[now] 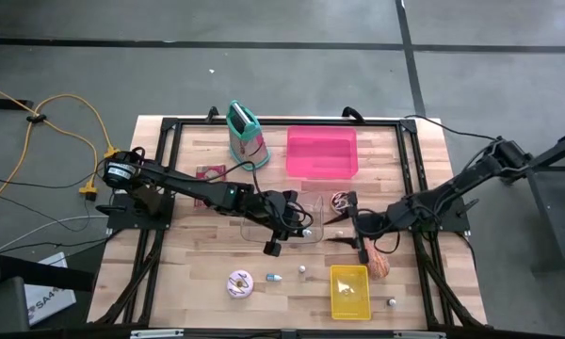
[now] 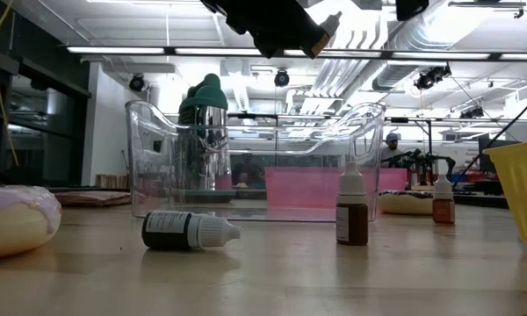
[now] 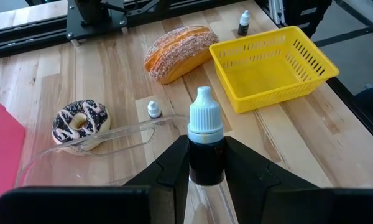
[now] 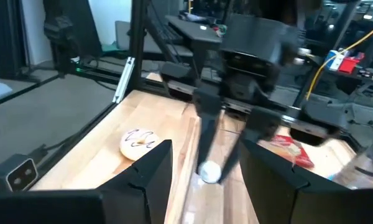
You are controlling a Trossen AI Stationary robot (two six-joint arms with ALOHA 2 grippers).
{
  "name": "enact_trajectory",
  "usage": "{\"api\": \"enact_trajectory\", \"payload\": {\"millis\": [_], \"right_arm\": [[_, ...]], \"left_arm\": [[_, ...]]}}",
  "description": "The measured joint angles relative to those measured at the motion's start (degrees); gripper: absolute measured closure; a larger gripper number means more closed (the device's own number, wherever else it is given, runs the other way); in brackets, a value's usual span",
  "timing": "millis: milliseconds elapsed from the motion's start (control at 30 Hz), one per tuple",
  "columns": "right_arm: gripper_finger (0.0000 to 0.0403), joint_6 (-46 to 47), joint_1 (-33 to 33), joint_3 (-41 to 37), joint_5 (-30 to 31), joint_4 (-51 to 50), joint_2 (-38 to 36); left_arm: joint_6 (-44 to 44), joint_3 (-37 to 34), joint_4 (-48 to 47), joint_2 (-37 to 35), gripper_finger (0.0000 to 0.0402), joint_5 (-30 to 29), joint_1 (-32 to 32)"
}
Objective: Pick & Place Food Item
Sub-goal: Put the top black food coloring bottle into the yellow bin
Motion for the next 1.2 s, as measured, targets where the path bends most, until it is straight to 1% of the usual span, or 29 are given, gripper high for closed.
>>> {"api": "enact_trajectory", "payload": {"millis": [67,300,567,767,1000,1200], "right_arm": [[0.0229,-0.8,0.6,1.1,0.4,-0.1,1.5],[0.0229,-4.3,2.7,3.4,6.6,0.0,4.7],[0.0229,-3.5,2.8,3.6,6.9,0.0,5.2],[0.0229,-4.3,3.0,3.8,8.2,2.5,8.5],[0.0229,-4.4,3.1,8.1,9.0,2.1,13.6],[0.0229,-4.4,3.1,8.8,12.6,0.2,16.2]], "left_arm": [[0.0,0.0,0.0,0.0,0.0317,0.0,0.0],[0.0,0.0,0.0,0.0,0.0317,0.0,0.0],[0.0,0.0,0.0,0.0,0.0317,0.0,0.0],[0.0,0.0,0.0,0.0,0.0317,0.0,0.0],[0.0,0.0,0.0,0.0,0.0317,0.0,0.0],[0.0,0.0,0.0,0.0,0.0317,0.0,0.0]]}}
